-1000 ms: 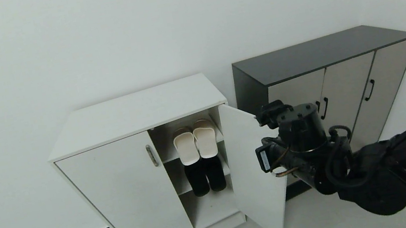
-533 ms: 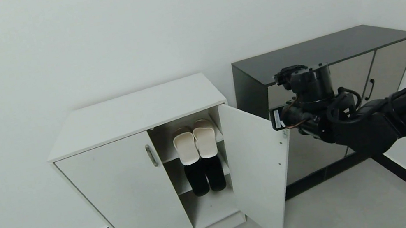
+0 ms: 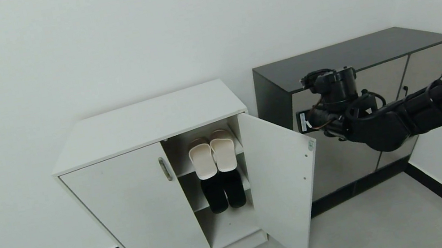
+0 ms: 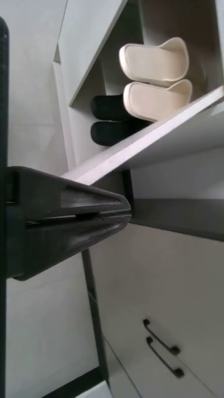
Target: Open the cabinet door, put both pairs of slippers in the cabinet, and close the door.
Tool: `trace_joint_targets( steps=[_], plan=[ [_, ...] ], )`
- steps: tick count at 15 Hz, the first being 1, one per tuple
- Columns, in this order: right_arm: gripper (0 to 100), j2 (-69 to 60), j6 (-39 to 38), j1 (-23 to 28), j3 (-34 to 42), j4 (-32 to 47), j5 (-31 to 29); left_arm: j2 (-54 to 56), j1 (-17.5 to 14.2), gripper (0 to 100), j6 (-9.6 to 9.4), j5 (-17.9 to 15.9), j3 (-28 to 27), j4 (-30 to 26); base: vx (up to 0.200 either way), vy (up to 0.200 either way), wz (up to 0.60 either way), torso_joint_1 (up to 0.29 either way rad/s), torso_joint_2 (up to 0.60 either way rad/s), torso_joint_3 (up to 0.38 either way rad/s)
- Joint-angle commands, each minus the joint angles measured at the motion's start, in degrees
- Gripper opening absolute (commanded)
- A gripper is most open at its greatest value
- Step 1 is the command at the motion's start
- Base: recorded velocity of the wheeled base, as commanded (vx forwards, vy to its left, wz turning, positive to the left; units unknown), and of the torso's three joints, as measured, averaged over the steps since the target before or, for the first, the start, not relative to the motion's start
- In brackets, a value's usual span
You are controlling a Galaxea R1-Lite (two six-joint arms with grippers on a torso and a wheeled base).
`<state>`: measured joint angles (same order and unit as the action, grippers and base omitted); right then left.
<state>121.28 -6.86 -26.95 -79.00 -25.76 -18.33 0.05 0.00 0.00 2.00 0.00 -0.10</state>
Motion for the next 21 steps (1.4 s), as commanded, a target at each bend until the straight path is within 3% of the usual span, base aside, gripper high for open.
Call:
trace_joint_targets(
  steps=[1,5,12,21],
  plan=[
    [0,4.4,0.0,0.3,-2.0,-0.2,0.1,0.0,0.0,0,0.00,0.0,0.0,0.0,0.000,0.000,0.00,0.000,0.00,0.000],
    [0,8.3,0.0,0.8,-5.3,0.0,0.0,0.0,0.0,0,0.00,0.0,0.0,0.0,0.000,0.000,0.00,0.000,0.00,0.000],
    [0,8.5,0.0,-0.8,-4.8,0.0,-0.1,0.0,0.0,0,0.00,0.0,0.0,0.0,0.000,0.000,0.00,0.000,0.00,0.000],
    [0,2.8,-2.5,-10.3,1.9,-0.2,0.0,0.0,0.0,0,0.09,0.0,0.0,0.0,0.000,0.000,0.00,0.000,0.00,0.000]
  ],
)
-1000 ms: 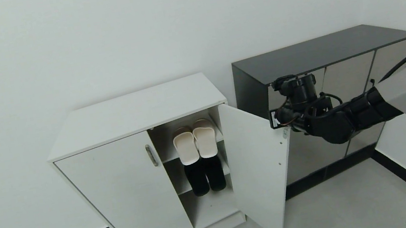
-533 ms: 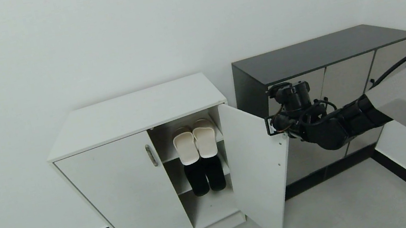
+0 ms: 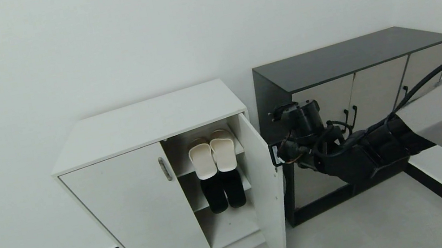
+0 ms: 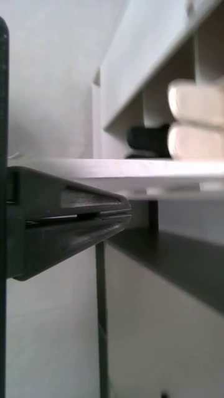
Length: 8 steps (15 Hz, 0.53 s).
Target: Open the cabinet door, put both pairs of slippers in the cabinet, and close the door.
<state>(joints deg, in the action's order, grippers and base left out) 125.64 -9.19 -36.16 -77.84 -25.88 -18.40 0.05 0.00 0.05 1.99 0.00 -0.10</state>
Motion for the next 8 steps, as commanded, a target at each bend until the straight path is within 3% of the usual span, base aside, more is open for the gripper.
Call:
trace_joint_targets(
  steps=[1,5,8],
  plan=[
    [0,-2.1,-0.4,-2.0,1.4,0.0,0.0,0.0,0.0,0,0.04,0.0,0.0,0.0,0.000,0.000,0.00,0.000,0.00,0.000],
    [0,-5.2,-0.7,-7.4,4.3,-0.4,2.2,0.0,0.0,0,0.04,0.0,0.0,0.0,0.000,0.000,0.00,0.000,0.00,0.000],
    [0,-7.4,1.4,-8.0,5.1,-0.4,2.1,0.0,0.0,0,0.04,0.0,0.0,0.0,0.000,0.000,0.00,0.000,0.00,0.000]
  ],
)
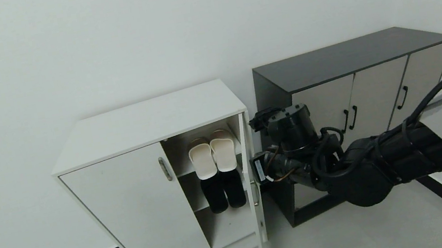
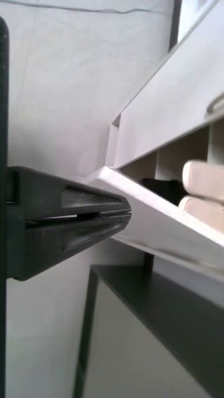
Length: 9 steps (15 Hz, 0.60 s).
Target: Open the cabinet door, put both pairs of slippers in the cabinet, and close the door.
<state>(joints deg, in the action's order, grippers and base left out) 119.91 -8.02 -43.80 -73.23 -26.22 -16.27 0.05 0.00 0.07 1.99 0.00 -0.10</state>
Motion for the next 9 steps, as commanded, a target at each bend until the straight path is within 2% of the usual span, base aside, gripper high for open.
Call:
trace_joint_targets(
  steps=[1,2,8,9],
  plan=[
    [0,-2.0,0.6,-0.2,1.2,-0.1,0.0,0.0,0.0,0,0.01,0.0,0.0,0.0,0.000,0.000,0.00,0.000,0.00,0.000],
    [0,-2.1,0.6,-0.2,1.9,-0.2,-0.2,0.0,0.0,0,0.01,0.0,0.0,0.0,0.000,0.000,0.00,0.000,0.00,0.000],
    [0,-4.8,0.6,-0.8,4.8,-0.5,1.7,0.0,0.0,0,0.01,0.1,0.0,0.0,0.000,0.000,0.60,0.001,0.00,0.002],
    [0,-5.2,0.7,-0.6,5.6,-0.9,1.7,0.0,0.0,0,0.01,0.1,0.0,0.0,0.000,0.000,0.00,0.000,0.00,0.000]
  ],
)
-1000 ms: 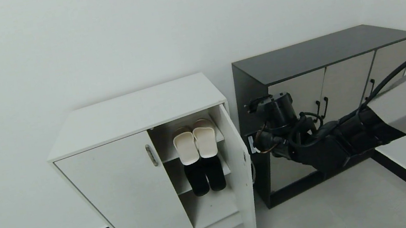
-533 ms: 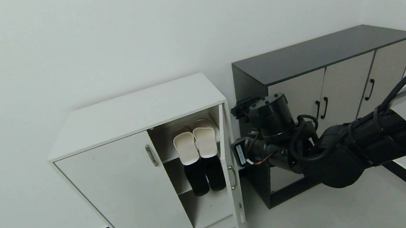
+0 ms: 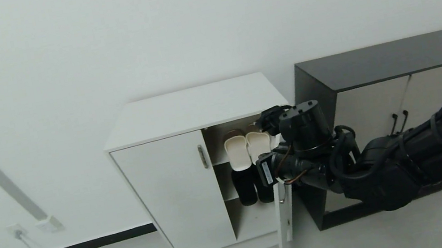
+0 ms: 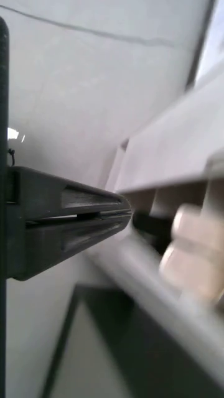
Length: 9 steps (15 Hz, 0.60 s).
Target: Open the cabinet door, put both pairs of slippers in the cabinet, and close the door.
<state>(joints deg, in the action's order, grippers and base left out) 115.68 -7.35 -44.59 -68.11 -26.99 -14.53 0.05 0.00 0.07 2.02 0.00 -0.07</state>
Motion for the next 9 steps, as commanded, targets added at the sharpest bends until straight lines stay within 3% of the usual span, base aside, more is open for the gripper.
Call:
trace_joint_targets(
  steps=[1,8,9],
  plan=[
    [0,-1.6,0.1,0.3,1.0,-0.4,-0.1,0.0,0.0,0,0.01,0.0,0.0,0.0,0.000,0.000,0.00,0.000,0.00,0.000],
    [0,-8.2,3.0,4.0,9.7,0.2,-0.5,0.0,0.0,0,-0.07,0.0,0.0,0.0,0.000,0.000,0.00,0.000,0.00,0.000],
    [0,-8.7,3.1,4.6,11.2,0.2,-0.6,0.0,0.0,0,-0.07,0.0,0.0,0.0,0.200,0.000,0.00,0.002,0.01,0.007]
  ],
)
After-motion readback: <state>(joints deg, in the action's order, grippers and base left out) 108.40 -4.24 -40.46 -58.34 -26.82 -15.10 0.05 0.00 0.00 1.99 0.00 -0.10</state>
